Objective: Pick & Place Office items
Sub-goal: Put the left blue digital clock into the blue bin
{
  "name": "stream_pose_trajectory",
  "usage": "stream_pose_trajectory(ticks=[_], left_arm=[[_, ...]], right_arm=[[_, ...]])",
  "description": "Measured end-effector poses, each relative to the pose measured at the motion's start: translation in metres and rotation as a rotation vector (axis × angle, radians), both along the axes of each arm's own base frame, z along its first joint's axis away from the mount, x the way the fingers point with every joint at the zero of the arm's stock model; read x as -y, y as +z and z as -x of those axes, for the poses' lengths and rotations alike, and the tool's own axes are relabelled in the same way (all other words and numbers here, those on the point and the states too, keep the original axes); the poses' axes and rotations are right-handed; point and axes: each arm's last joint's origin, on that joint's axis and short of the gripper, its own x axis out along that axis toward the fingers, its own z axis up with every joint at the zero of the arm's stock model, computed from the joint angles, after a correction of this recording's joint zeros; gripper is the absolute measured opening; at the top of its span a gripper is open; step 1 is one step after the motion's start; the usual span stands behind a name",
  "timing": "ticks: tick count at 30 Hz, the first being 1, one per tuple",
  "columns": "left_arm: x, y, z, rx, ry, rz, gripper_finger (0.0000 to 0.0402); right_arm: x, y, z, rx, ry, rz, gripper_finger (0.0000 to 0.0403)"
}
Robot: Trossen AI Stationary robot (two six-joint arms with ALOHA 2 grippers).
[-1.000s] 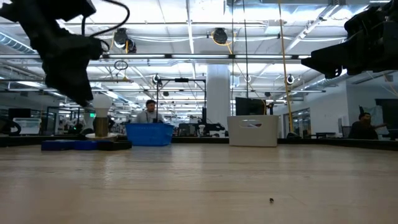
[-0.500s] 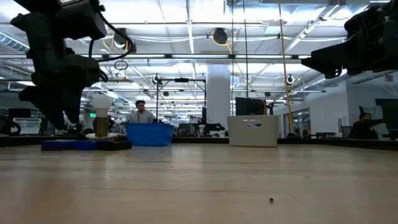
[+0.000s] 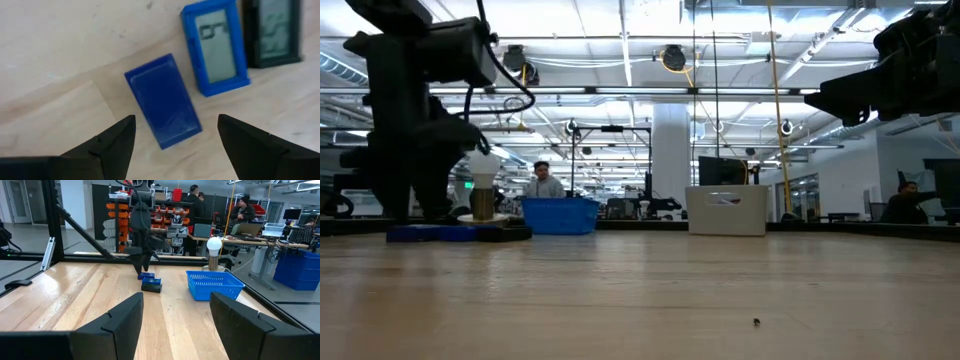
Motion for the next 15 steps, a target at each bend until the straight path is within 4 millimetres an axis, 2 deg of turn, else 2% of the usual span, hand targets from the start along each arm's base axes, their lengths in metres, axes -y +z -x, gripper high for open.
stream_pose_trajectory(ticks=[8,15], left_arm=[[0.0,-0.014,-0.004,-0.092,-0.005,-0.001,0.0265],[0.0,-0.02,-0.005,-0.123,0.087,0.0,0.0253]], right_arm=[[0.0,0.0,0.0,0.0,0.001,0.0,0.0222],[0.0,0.0,0.0,0.0,0.001,0.0,0.0222]])
